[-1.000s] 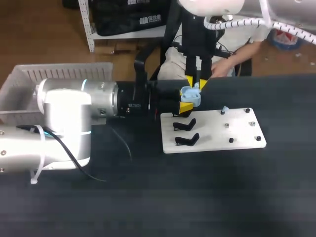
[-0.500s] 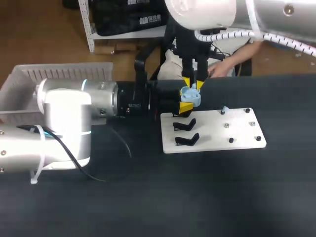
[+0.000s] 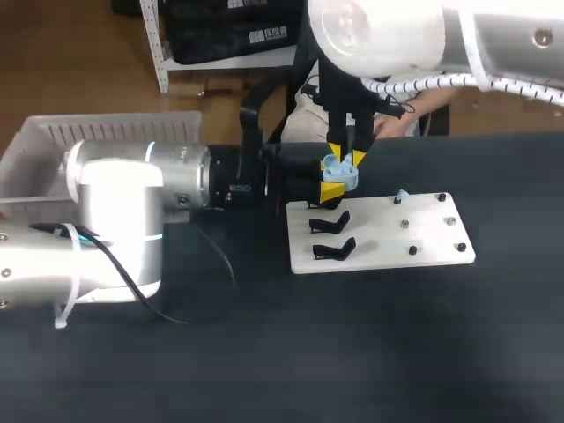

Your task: Pick up each earbud case from the left stands, insert the matching earbuds, close the lid, and place the case in the box.

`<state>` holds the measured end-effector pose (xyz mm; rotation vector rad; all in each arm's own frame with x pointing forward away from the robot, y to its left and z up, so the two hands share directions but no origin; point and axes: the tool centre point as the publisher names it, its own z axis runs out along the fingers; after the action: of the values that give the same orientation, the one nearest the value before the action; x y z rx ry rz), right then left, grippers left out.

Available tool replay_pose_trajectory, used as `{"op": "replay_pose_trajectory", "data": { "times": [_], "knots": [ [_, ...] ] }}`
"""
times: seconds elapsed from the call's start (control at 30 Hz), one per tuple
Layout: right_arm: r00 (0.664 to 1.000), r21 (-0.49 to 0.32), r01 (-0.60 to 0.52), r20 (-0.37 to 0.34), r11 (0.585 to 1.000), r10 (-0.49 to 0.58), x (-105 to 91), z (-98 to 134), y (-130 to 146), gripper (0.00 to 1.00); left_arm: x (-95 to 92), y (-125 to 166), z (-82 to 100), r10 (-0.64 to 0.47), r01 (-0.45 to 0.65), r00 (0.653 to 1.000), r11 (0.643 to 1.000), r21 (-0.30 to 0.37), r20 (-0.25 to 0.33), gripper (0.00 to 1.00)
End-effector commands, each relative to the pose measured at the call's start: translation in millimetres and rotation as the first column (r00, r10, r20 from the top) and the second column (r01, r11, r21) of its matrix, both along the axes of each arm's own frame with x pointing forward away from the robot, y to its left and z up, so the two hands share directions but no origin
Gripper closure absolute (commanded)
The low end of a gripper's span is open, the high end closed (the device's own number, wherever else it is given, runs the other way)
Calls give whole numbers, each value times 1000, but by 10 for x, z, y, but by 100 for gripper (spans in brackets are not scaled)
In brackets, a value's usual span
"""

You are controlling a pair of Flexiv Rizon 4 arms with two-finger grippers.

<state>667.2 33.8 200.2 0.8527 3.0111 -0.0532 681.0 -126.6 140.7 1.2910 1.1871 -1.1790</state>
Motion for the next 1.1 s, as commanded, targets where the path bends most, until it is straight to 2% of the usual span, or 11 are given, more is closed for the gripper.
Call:
{"op": "replay_pose_trajectory", "data": {
  "times": [0.03, 1.1],
  "knots": [
    [1000, 7, 3, 8, 1000, -3, -24, -19, -14, 100, 6, -6, -2, 1, -1, 1000, 1000, -1, 0, 100],
    [1000, -7, -1, -17, 1000, 0, 75, -118, 29, 100, 6, -6, -2, 1, -1, 1000, 1000, -1, 0, 100]
  ]
}}
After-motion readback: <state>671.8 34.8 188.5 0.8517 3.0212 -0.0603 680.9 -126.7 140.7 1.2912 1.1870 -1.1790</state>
